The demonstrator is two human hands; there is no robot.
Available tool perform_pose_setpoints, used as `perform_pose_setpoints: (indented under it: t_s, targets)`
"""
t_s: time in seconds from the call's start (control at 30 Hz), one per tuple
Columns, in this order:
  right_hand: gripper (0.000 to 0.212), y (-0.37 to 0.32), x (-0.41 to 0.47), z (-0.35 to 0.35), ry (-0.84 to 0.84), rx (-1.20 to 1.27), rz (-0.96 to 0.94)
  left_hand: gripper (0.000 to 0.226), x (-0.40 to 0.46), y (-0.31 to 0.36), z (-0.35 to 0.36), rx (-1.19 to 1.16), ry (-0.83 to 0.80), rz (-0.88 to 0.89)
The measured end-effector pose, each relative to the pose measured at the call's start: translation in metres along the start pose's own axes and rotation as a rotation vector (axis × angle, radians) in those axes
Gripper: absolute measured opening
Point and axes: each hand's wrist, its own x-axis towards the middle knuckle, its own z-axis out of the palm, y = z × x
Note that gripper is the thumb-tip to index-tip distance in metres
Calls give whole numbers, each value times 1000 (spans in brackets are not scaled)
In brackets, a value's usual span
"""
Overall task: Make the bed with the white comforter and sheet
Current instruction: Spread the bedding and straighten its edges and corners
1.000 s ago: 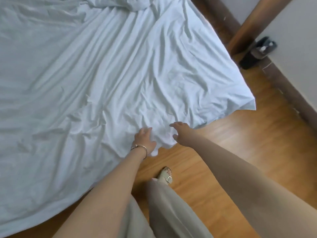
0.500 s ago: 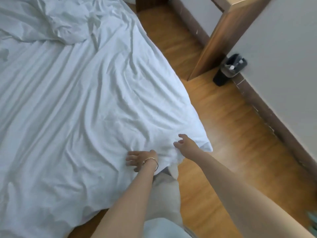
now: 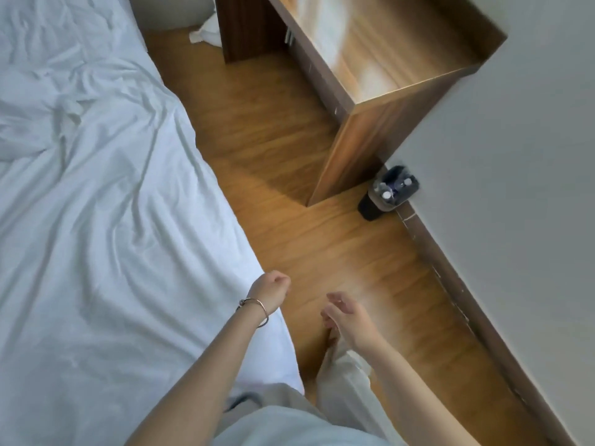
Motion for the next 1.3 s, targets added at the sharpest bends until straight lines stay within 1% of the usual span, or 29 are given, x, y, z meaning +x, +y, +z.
perform_pose_setpoints:
  t_s: [0.1, 0.17, 0.23, 0.33, 0.4, 0.47, 0.53, 0.6, 0.7, 0.77, 0.87, 1.0, 1.13, 1.2, 1.3]
  targets:
    - [28, -24, 34, -54, -94, -78, -57, 16, 21, 41, 12, -50, 64, -13]
    - [29, -51, 53, -89, -155, -67, -91, 16, 31, 73, 21, -93, 98, -15]
    - [28, -86, 74, -118, -179, -105, -158, 15, 40, 113, 29, -170, 147, 4]
    - [28, -146, 114, -137, -160, -223, -296, 18, 53, 175, 25, -291, 194, 132]
    - [29, -192, 140, -133, -161, -331, -411, 23, 61, 206, 4, -276, 220, 255]
    - [29, -243, 168, -123, -228, -366, -528, 24, 73, 226, -30, -260, 282, 336]
    - [31, -299, 196, -107, -333, -347, -580, 24, 95, 235, -74, -328, 387, 344]
    - [33, -352, 225, -88, -389, -351, -602, 24, 123, 237, -122, -379, 457, 300]
    - [28, -429, 266, -50, -429, -382, -612, 23, 164, 247, -204, -365, 444, 251]
    - [29, -482, 290, -21, -478, -432, -623, 21, 182, 261, -258, -377, 483, 238]
    - [30, -562, 316, 28, -529, -479, -653, 19, 198, 279, -333, -471, 630, 215]
    - [25, -655, 345, 91, -627, -514, -702, 15, 224, 291, -422, -662, 818, 135]
    - [24, -733, 394, 158, -787, -637, -680, 16, 268, 281, -501, -855, 993, 67]
    - [25, -774, 424, 199, -856, -713, -689, 16, 294, 270, -536, -955, 1126, 9]
    - [26, -826, 459, 270, -986, -860, -731, 13, 330, 256, -575, -1078, 1375, -109]
